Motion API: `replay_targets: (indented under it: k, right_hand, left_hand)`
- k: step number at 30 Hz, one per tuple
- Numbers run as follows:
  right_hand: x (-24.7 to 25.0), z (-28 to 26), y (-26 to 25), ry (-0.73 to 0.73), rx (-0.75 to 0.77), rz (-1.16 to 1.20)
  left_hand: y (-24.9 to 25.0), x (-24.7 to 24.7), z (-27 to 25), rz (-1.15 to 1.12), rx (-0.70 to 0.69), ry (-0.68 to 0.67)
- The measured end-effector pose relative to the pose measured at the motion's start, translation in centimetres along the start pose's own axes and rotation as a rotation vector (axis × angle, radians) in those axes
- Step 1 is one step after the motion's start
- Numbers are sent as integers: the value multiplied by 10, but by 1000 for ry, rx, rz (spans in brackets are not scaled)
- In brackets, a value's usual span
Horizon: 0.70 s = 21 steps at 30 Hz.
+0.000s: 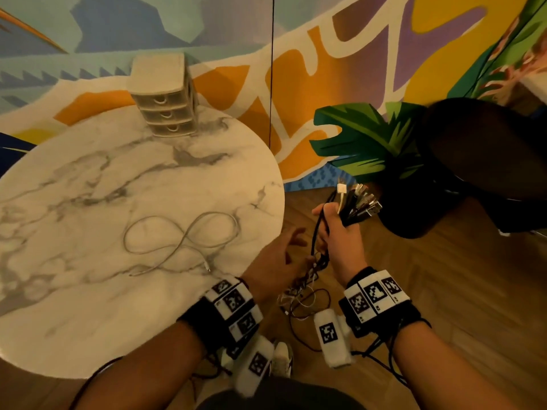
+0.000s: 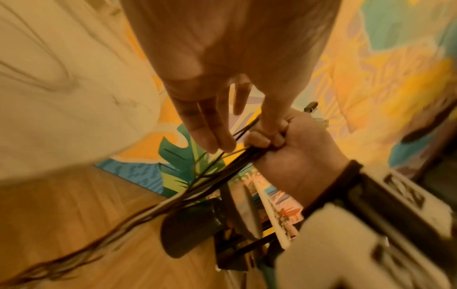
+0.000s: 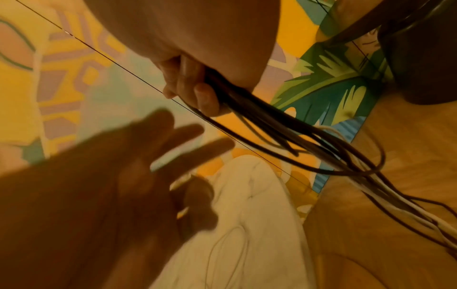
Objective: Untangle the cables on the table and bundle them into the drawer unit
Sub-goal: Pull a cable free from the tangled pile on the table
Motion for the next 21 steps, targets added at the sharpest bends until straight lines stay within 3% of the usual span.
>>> replay_targets:
  k: [4,9,11,15,16,18,21]
  right_hand:
    - [20,0,-1,10,32,-26]
    - [68,0,3,183,-8,-52]
    - [77,-1,3,182,-9,-8]
    - [73,-5,-5,25,-3,10]
    - [71,-5,-8,-13,-3,23]
    - [70,-6,-10,-61,-4,51]
    - [72,-7,-11,-40,-1,51]
  left_hand:
    - [10,-13,29,91,-45,-45]
    - [-28,6,24,165,-23,37]
    - [-55,4,19,318,32,-62]
    - [-118,-42,4,727,186,-522]
    - [-129,-50,3,806,201,-581]
    - [-129,-58,5,824,203,-584]
    - [-90,-58,13,716,123,-492]
Point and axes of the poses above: each hand's wrist, its own z-axis towards the middle knuckle, its own x-axis out of the back of the hand, y = z × x, the point moved 5 cm from there along z, towards the middle knuckle, and after that the axes turned 11 degrees about -x, right-handed, at the moved point
